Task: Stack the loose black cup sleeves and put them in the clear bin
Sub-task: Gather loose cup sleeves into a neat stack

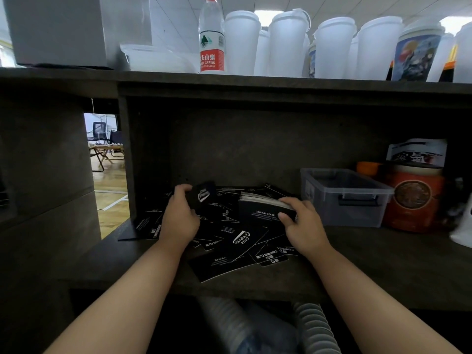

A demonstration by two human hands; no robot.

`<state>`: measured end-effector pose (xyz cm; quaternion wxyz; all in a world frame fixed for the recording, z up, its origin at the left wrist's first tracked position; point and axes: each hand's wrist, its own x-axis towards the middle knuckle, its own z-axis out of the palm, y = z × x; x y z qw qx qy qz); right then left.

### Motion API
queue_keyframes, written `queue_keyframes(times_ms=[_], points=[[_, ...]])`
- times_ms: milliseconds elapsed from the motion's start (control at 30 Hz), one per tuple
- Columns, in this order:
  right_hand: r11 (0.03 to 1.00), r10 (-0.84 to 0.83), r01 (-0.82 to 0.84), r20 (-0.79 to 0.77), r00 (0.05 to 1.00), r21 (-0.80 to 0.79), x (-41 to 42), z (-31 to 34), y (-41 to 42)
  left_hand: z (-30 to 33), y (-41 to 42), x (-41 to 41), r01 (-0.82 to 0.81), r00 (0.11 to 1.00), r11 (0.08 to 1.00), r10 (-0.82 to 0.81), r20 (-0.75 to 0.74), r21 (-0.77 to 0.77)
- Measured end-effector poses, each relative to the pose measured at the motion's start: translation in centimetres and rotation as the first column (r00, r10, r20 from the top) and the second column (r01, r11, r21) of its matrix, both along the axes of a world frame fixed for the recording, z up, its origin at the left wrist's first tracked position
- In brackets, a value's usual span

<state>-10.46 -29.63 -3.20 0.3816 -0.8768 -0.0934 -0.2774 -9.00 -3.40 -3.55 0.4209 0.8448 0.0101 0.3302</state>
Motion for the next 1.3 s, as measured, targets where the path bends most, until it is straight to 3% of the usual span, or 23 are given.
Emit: queue_keyframes(times_ms=[133,233,333,433,600,733,833,933,1000,1067,1100,1167,1233,1300], points=[[1.0,-0.009,0.01,-0.027,1.0,0.022,0.0,0.1,0.1,0.7,-0.1,-1.1,0.019,0.979,0.982,0.02,0.201,-0.19],[1.0,-0.005,0.005,-0.02,1.0,0.027,0.0,0.0,0.2,0.6,-0.2,-0.8,0.144,0.959,0.976,-0.097,0.268,-0.163],[0.999,0.007,-0.007,-0.018,1.0,0.048,0.0,0.0,0.2,0.0,-0.6,-0.2,0.242,0.956,0.969,-0.229,0.184,-0.055],[0.998,0.016,-0.016,-0.007,1.0,0.06,0.0,0.0,0.1,-0.2,-1.0,0.0,0.251,0.961,0.966,-0.257,0.106,0.061],[1.0,-0.02,0.02,-0.001,1.0,-0.008,0.5,-0.3,0.0,0.1,-1.0,-0.2,0.299,0.942,0.951,-0.281,0.185,-0.078],[0.999,-0.002,0.003,-0.017,1.0,0.039,0.4,-0.1,0.1,-0.5,-1.4,0.1,0.42,0.908,0.905,-0.417,-0.044,0.067],[0.995,0.041,-0.037,-0.042,0.998,0.092,0.2,-0.1,0.0,-0.5,-1.6,0.0,0.326,0.945,0.912,-0.313,-0.09,0.249],[1.0,0.024,-0.024,-0.037,0.999,0.013,0.2,-0.1,-0.1,-0.4,-1.8,-0.1,0.295,0.951,0.873,-0.309,-0.027,0.389],[1.0,-0.002,0.002,-0.016,1.0,-0.015,0.3,-0.1,-0.1,-0.4,-1.5,0.0,0.1,0.977,0.87,-0.177,0.117,0.482],[0.999,-0.02,0.02,-0.001,1.0,-0.032,0.4,-0.1,-0.1,-0.4,-0.9,-0.1,-0.224,0.967,0.86,0.138,0.214,0.459],[0.999,-0.02,0.02,0.002,1.0,-0.036,0.5,-0.1,0.0,-0.4,-0.6,-0.3,-0.358,0.934,0.843,0.317,0.167,0.402],[0.999,-0.017,0.017,0.004,1.0,-0.037,0.5,-0.2,0.0,-0.2,0.1,-0.9,-0.503,0.813,0.817,0.557,-0.166,0.282],[0.999,-0.013,0.012,-0.001,1.0,-0.033,0.4,-0.2,0.0,0.4,0.4,-1.0,-0.557,0.635,0.797,0.59,-0.499,0.234],[1.0,-0.007,0.007,-0.002,1.0,-0.031,0.3,-0.2,-0.1,0.4,0.3,-0.4,-0.535,0.55,0.783,0.608,-0.572,0.318]])
